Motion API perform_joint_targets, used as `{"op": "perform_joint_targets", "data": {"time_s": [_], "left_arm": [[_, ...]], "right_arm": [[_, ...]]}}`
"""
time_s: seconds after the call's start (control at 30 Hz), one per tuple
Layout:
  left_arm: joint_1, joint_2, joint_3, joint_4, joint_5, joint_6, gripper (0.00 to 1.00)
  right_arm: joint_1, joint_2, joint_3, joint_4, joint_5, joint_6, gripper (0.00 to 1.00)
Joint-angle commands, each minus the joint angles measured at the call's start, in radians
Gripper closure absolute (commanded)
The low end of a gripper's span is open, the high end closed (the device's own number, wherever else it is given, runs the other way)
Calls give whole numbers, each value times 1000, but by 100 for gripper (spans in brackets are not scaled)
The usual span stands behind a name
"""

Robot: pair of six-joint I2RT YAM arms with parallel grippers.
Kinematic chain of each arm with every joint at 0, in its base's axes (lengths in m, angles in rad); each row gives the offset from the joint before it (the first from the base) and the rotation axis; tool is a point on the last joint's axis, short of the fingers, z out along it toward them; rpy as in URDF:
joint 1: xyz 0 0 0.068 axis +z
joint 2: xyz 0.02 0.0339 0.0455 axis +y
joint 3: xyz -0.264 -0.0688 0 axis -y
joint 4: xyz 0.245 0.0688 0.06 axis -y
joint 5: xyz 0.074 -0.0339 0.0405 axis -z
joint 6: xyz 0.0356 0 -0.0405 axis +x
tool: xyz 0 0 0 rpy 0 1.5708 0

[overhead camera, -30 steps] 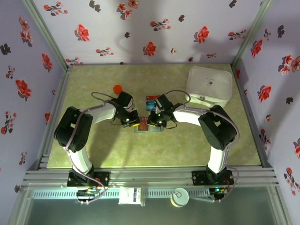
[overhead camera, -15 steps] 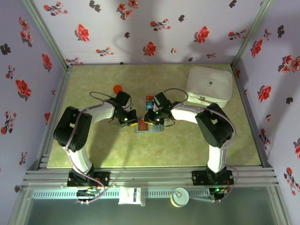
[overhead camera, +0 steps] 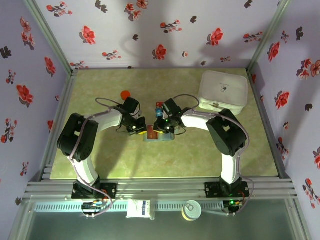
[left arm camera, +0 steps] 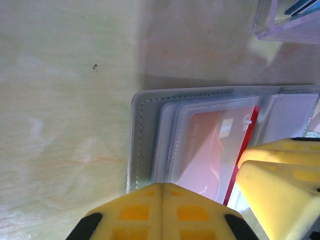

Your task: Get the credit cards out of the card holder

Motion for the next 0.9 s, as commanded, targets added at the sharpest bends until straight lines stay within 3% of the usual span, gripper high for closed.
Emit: {"op": "perform_joint_targets", "data": {"time_s": [0.0, 0.6, 0.87], "left_arm": [[8, 13, -15, -21, -9, 20, 100], [8, -34, 24, -48, 10, 10, 100], [-32, -14, 40, -19, 39, -16, 100]], "right_arm": [[5, 2, 18, -67, 45, -40, 77], [6, -66, 9, -74, 74, -64, 77], [6, -62, -13, -22, 19, -38, 77]]}}
